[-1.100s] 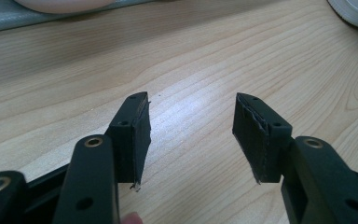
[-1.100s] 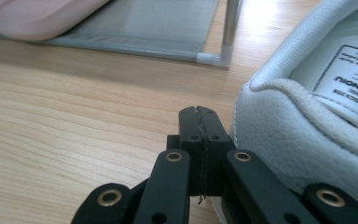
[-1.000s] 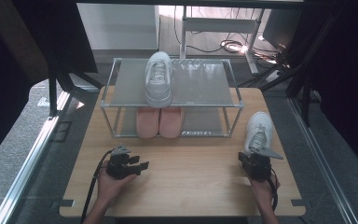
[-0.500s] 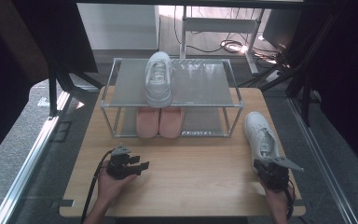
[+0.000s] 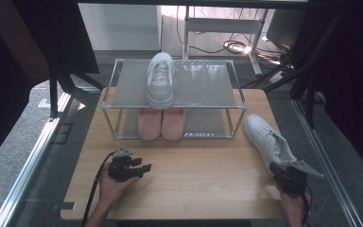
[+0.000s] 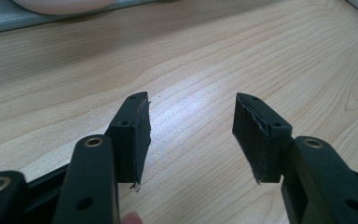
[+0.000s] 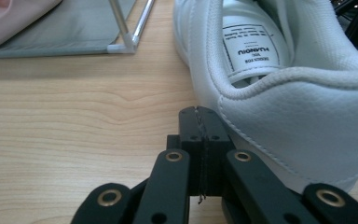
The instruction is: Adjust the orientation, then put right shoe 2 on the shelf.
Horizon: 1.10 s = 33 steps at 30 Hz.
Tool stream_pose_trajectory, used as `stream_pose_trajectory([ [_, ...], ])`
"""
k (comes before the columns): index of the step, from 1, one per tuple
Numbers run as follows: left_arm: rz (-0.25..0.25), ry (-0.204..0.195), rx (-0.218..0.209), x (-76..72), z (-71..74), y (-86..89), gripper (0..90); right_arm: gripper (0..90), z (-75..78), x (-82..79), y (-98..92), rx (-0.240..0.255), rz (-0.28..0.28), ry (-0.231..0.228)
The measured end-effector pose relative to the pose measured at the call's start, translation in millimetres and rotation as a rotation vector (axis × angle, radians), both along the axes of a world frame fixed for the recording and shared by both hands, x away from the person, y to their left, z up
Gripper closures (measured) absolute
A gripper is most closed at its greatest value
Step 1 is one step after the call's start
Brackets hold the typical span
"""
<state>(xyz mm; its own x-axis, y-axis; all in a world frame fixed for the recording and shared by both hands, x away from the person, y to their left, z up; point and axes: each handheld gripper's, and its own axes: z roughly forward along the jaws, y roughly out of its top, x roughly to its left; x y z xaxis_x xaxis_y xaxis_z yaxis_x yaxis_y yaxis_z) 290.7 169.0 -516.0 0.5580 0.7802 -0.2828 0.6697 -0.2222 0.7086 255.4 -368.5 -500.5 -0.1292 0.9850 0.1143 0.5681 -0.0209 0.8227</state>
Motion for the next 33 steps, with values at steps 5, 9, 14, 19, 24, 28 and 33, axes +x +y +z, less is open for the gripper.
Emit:
stream_pose_trajectory([
  [5,0.0,0.0,0.0,0.0,-0.1,-0.2,47.1,89.5,-0.4,-0.2,-5.6,0.008,-0.008,-0.001],
  [9,-0.001,0.001,0.0,-0.1,-0.4,-0.9,47.2,89.1,-0.5,0.4,-2.9,0.014,0.012,-0.008],
  [14,0.0,0.0,0.002,0.0,-0.1,-0.5,47.1,86.1,4.1,0.3,2.0,0.024,0.062,-0.026],
  [19,0.0,0.002,0.0,-0.2,-0.2,-1.3,47.1,80.4,12.3,0.5,5.0,0.037,0.104,-0.048],
  [24,0.001,0.002,-0.005,-0.2,0.5,-1.8,47.1,76.7,29.1,2.8,8.3,0.057,0.161,-0.08],
  [28,0.0,0.003,-0.014,-1.0,1.9,-1.6,47.1,73.7,45.9,9.7,6.5,0.053,0.193,-0.099],
  [33,0.0,-0.002,-0.015,-1.0,2.7,-0.9,47.1,69.8,67.0,21.0,-0.3,0.037,0.21,-0.114],
])
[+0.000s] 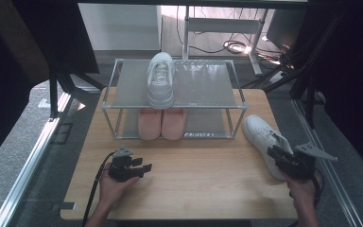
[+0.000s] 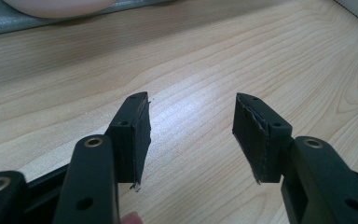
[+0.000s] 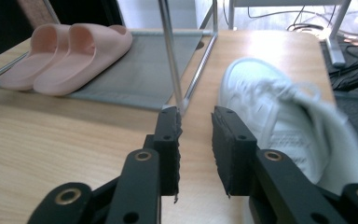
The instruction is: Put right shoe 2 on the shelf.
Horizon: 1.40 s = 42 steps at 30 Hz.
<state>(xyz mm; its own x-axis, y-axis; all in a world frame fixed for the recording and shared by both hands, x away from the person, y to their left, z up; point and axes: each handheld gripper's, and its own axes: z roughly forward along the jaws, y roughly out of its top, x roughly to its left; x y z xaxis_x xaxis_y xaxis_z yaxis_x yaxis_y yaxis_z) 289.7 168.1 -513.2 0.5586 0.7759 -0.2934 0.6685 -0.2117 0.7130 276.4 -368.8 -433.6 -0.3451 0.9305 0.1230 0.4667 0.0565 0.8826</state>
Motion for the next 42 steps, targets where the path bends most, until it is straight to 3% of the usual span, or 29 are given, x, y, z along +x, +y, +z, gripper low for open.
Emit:
stream_pose_trajectory([
  [6,0.005,0.004,0.002,0.8,-0.6,0.6,47.1,68.0,17.2,16.5,-15.9,-0.003,0.003,-0.007],
  [12,0.008,0.006,0.0,0.5,-0.1,1.3,47.1,67.5,21.1,38.7,-40.5,0.001,-0.033,0.021],
  [22,0.007,0.007,0.003,0.7,-1.1,2.4,47.0,63.0,0.0,67.2,-65.8,-0.013,-0.048,0.115],
  [34,0.011,0.007,0.009,0.1,-1.0,2.9,47.0,54.9,-24.6,83.6,-68.2,-0.095,-0.029,0.187],
  [42,0.01,0.005,0.012,0.1,-1.3,3.1,46.9,57.6,-33.6,95.4,-65.0,-0.14,-0.009,0.223],
])
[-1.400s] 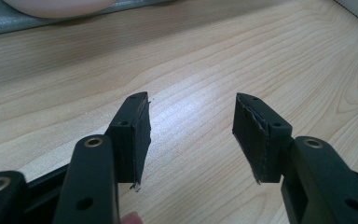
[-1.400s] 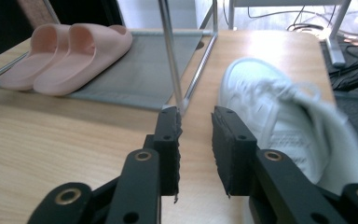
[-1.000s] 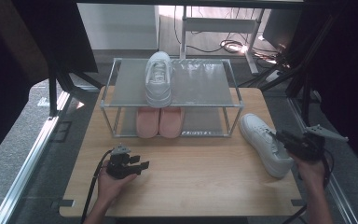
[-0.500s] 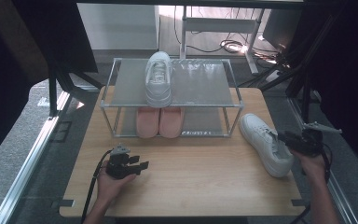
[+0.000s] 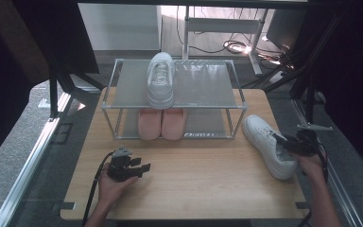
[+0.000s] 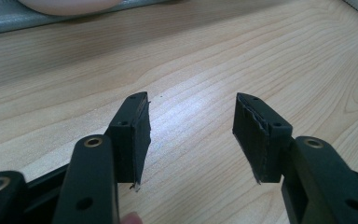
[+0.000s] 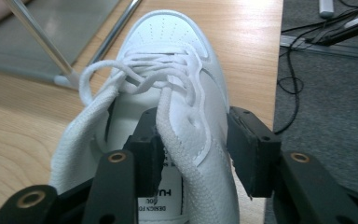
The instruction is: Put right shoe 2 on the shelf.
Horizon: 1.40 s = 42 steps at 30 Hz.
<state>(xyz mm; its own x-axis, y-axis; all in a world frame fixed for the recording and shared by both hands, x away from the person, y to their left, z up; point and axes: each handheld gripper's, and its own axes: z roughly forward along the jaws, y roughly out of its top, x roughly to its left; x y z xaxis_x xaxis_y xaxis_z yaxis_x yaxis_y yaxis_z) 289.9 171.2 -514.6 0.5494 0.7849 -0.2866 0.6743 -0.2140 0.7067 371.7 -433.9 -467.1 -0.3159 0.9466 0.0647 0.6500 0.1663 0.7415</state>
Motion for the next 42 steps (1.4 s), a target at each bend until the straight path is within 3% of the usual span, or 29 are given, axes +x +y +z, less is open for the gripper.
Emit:
stream_pose_trajectory([
  [4,-0.005,-0.002,0.001,-0.5,0.4,-0.7,46.9,63.2,-1.8,1.8,1.5,-0.063,-0.016,0.032],
  [14,-0.004,-0.004,0.001,-0.4,0.7,-0.4,46.9,81.0,-3.5,2.0,-0.8,-0.051,-0.043,0.026],
  [21,0.003,-0.005,0.001,-0.1,0.7,1.0,47.0,82.6,-5.5,-3.2,-6.3,0.035,-0.084,0.0],
  [26,0.004,0.001,-0.002,-0.1,0.3,0.7,46.9,82.5,-1.1,-12.2,-11.6,0.151,-0.096,-0.04],
  [32,0.005,-0.003,-0.004,-0.7,1.3,1.0,46.9,82.5,6.3,-26.2,-16.4,0.33,-0.132,-0.109],
  [42,0.006,-0.002,-0.004,-0.5,1.1,0.9,46.9,82.3,19.6,-37.4,-9.2,0.41,-0.164,-0.185],
])
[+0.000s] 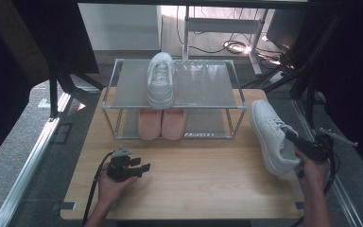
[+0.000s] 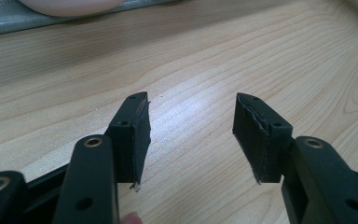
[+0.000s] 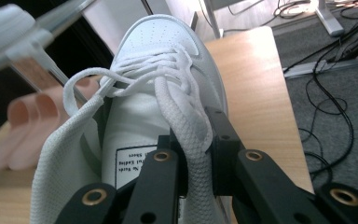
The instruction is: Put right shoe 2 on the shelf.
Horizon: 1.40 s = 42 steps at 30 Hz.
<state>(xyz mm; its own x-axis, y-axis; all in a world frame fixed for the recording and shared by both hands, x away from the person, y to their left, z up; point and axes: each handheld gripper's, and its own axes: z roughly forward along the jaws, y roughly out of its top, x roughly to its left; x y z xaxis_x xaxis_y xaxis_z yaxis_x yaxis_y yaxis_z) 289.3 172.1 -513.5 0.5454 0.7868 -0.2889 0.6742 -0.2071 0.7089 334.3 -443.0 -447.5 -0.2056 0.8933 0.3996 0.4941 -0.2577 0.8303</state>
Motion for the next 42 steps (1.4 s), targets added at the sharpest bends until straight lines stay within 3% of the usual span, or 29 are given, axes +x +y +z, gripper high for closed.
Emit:
stream_pose_trajectory([
  [14,0.0,0.0,-0.005,-0.5,0.4,-0.7,46.9,82.0,32.7,-15.3,15.3,0.164,-0.07,-0.152],
  [21,-0.005,0.004,-0.005,-0.2,-0.8,-2.3,46.9,81.9,55.1,-16.2,28.8,0.194,-0.055,-0.208],
  [28,-0.013,-0.003,-0.004,0.1,-0.7,-2.3,46.7,81.7,75.6,-10.7,45.5,0.267,-0.052,-0.25],
  [42,-0.016,0.002,-0.006,0.4,-1.0,-2.0,46.7,81.5,104.5,5.1,76.8,0.275,-0.023,-0.275],
])
